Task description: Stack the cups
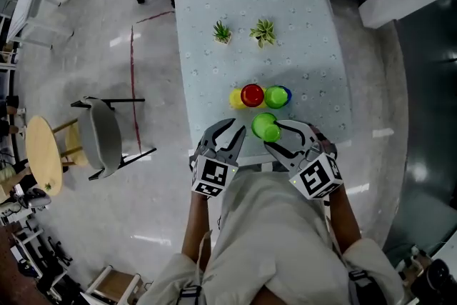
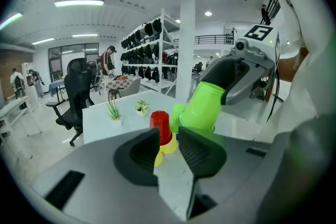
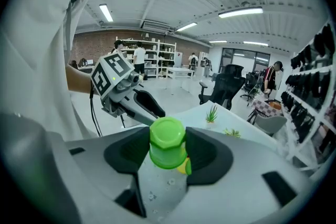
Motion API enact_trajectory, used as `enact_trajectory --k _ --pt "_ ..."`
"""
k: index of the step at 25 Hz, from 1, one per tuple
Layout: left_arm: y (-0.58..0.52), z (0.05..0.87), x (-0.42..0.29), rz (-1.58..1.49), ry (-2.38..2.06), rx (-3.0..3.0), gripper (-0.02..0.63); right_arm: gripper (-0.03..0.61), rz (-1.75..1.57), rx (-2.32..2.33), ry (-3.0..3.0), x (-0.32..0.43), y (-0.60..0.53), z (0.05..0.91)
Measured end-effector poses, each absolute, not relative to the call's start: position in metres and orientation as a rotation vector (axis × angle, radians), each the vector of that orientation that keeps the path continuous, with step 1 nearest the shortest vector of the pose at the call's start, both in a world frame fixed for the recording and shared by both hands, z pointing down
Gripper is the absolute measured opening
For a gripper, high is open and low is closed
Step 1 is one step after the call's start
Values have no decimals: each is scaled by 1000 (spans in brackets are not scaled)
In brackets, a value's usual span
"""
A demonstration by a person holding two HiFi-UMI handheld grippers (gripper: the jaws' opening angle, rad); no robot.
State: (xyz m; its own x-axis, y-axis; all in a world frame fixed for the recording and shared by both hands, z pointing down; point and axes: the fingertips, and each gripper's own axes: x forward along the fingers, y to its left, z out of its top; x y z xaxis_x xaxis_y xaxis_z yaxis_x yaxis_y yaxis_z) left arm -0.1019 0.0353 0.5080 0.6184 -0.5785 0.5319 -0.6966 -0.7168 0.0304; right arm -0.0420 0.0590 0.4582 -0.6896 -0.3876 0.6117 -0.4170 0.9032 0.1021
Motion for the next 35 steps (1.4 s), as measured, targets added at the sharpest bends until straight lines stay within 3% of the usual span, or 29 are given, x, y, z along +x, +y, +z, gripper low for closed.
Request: enact_trajectory --k 11,35 --pt "21 502 -88 712 -1023 2636 117 213 104 637 -2383 -22 15 435" --pt "-3 517 -81 745 -999 2586 117 215 241 548 -2300 -23 -32 475"
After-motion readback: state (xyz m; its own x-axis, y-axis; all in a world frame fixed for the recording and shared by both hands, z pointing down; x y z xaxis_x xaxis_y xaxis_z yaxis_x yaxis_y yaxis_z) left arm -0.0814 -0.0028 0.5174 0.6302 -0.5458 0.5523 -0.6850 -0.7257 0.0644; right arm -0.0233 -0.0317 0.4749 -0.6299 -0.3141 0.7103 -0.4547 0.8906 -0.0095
